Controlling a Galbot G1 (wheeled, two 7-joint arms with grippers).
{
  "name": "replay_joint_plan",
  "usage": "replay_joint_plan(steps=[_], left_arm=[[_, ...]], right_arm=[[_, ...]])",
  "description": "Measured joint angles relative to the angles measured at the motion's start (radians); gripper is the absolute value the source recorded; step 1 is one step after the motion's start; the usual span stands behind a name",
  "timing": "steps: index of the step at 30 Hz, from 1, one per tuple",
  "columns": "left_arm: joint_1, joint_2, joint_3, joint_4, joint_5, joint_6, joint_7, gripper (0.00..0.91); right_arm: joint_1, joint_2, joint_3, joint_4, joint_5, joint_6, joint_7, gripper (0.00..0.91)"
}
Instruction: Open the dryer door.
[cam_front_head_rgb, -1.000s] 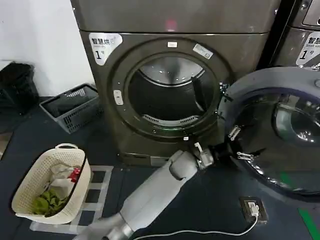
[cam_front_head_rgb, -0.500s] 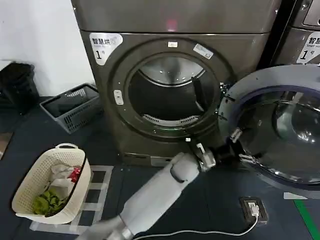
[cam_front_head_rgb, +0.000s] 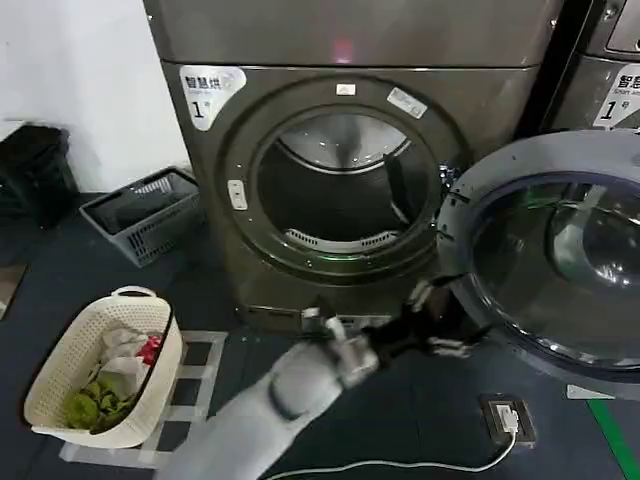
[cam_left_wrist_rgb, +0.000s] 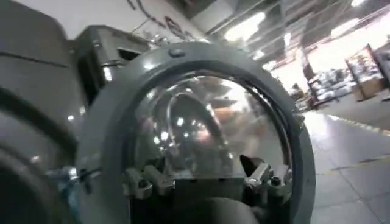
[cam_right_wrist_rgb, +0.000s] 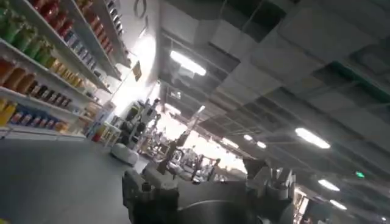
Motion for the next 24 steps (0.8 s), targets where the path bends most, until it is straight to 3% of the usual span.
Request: replay_joint_plan(steps=[8,14,17,24], left_arm=[[0.237,0.21,-0.195,-0.271,-0.074,0.051,-0.086,0.907],[0.365,0.338,-0.374,-0.377,-0.123,0.092,-0.162,0.907],[0.402,0.363,-0.448,-0.407,-0.172,0.158,-0.201,0.907],[0.479,0.412,-0.699,-0.454,-0.402,0.44,-0.353,0.907]], right_arm=[[0.015,-0.01,-0.028,-0.013,-0.023,0.016,-0.009,0.907],[0.025,-0.022,-0.047,-0.019,-0.023,0.017,-0.014,0.907],[0.025,-0.022,-0.056,-0.023,-0.023,0.025,-0.02,0.907],[0.027,-0.038,-0.063,-0.049,-0.018,0.035,-0.024,0.907]])
